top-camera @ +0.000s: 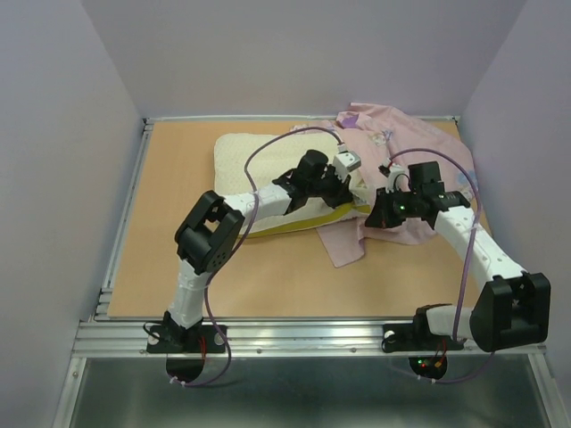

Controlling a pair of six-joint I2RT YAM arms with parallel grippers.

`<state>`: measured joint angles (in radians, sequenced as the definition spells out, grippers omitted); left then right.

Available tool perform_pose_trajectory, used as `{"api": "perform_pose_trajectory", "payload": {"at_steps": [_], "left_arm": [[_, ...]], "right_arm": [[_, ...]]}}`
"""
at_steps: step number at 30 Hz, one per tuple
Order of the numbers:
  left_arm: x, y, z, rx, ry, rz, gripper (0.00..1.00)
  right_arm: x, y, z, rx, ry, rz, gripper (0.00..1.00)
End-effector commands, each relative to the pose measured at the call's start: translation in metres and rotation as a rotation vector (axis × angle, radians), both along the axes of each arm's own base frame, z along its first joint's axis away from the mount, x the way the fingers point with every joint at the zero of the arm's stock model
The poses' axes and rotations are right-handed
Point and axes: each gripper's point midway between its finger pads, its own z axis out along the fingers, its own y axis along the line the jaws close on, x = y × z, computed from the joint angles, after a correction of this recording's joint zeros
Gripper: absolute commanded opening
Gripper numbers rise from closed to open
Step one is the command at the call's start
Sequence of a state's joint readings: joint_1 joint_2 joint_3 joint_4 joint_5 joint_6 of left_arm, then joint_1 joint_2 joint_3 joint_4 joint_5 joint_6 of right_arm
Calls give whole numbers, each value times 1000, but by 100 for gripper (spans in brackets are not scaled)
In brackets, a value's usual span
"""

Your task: Put the pillow into the pillowcase

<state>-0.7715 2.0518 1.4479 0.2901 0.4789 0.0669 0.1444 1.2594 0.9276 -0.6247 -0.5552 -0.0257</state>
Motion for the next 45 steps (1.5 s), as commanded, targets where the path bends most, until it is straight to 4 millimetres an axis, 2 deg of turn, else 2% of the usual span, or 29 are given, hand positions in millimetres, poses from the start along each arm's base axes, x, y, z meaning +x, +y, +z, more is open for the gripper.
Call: {"api": "perform_pose_trajectory", "payload": {"at_steps": [1,3,7,8,9,10,11,14,16,17,18,19,20,21,22,23,25,26,27,28,31,32,34,35,36,41,43,44,45], "left_arm": [[-17,-33,100,-225,15,-11,0],[-26,-46,99,-215,15,-15,0],[-15,-57,66,-189,117,78,0],[-13,-61,43,-177,193,94,0],[-9,-65,39,-180,216,107,0],[-7,-66,30,-171,238,121,0],[0,-64,10,-143,266,154,0],[8,-47,-22,-92,372,222,0],[2,-33,-40,-53,414,224,0],[0,-24,-44,-47,433,209,10],[-8,-14,-50,-23,440,193,40],[-11,-6,-53,-14,450,187,53],[-20,-2,-51,-15,466,149,61],[-28,9,-58,3,480,128,69],[-33,14,-54,8,446,83,74],[-43,16,-30,-18,409,19,78],[-62,27,-21,-2,372,-59,79],[-67,32,6,-18,275,-119,80],[-77,40,8,4,272,-144,94],[-82,45,30,-1,200,-178,94],[-83,68,39,75,102,-178,94],[-74,79,52,86,48,-126,94],[-61,100,51,123,13,-56,93],[-44,117,54,145,-13,19,93],[-37,125,50,180,-42,40,91],[1,146,38,293,-163,133,92],[20,147,41,285,-181,159,93],[29,147,26,311,-161,170,93],[41,150,19,340,-165,203,93]], "right_arm": [[1,32,53,182,-33,94,0],[7,37,72,217,-70,103,1],[6,46,98,291,-82,123,1],[4,48,101,310,-69,121,1],[2,49,103,322,-63,124,0],[-1,49,101,323,-57,120,1],[-3,48,98,320,-48,110,1],[-5,41,83,280,-29,62,1],[0,32,71,227,-28,4,0],[0,29,64,206,-17,-16,1],[3,23,57,172,-18,-46,4],[5,20,52,155,-14,-60,7],[6,17,47,136,-10,-73,11],[8,12,39,102,-5,-97,21],[10,9,36,85,-6,-108,46],[13,6,36,68,-17,-115,53],[24,-1,42,32,-59,-134,57],[29,-4,45,13,-82,-128,57],[39,-9,50,-15,-109,-145,57],[44,-11,50,-35,-120,-149,57],[58,-15,52,-82,-158,-125,57],[66,-17,50,-108,-175,-99,57],[74,-17,45,-125,-170,-87,58],[80,-17,38,-139,-153,-85,58],[82,-18,32,-147,-138,-88,57],[88,-10,2,-179,-74,-60,52],[95,-6,-5,-177,-68,-60,43],[96,-4,-7,-176,-61,-59,32],[96,-2,-9,-172,-56,-53,27]]}}
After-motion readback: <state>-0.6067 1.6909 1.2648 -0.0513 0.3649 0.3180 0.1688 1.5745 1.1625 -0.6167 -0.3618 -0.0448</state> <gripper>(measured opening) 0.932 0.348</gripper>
